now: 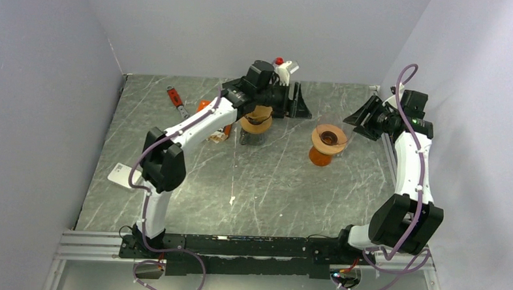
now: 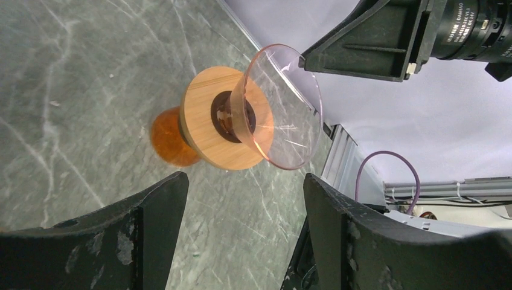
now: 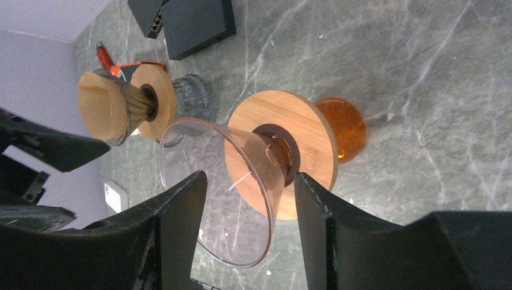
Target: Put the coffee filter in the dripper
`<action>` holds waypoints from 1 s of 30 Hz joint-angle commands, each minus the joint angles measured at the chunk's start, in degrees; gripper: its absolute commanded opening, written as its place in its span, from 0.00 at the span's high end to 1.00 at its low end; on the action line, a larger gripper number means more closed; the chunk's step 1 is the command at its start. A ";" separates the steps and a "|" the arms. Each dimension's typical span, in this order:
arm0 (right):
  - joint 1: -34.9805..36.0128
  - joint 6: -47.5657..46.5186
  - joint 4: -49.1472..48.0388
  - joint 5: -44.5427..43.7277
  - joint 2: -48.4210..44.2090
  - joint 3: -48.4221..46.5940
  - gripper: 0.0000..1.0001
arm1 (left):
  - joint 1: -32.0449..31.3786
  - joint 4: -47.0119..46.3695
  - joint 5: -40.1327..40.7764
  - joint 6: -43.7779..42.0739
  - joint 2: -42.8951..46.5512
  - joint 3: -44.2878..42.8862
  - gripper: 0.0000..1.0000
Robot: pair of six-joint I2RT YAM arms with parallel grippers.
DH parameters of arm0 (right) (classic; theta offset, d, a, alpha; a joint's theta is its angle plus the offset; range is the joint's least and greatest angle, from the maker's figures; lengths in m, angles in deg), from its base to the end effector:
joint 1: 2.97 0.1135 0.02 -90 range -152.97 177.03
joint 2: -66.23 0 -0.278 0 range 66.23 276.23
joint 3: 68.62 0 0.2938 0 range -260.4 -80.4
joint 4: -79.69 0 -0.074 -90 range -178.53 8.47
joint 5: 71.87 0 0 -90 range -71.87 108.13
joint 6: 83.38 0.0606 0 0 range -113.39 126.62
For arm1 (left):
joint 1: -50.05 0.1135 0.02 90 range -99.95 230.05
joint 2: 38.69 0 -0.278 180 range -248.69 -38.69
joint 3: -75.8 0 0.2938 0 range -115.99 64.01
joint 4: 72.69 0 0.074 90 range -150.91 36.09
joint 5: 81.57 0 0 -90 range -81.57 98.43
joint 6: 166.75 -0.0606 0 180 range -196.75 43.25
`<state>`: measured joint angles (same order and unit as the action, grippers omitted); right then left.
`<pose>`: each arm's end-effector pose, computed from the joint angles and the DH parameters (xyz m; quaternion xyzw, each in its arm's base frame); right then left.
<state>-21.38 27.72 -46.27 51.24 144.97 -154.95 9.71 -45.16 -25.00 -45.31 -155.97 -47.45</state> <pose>0.3358 -0.0769 0.3345 0.2014 0.8735 0.2729 0.3493 0.4018 -0.3850 0.3454 0.2227 0.7770 -0.5084 0.2969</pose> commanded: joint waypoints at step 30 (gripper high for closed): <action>-0.22 2.21 -2.12 0.77 4.30 2.87 0.63 | -3.02 -0.94 0.99 2.24 -12.72 -11.75 0.29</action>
<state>-21.38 29.66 -48.06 52.90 148.83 -151.84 6.83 -45.59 -24.65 -42.49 -167.99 -56.56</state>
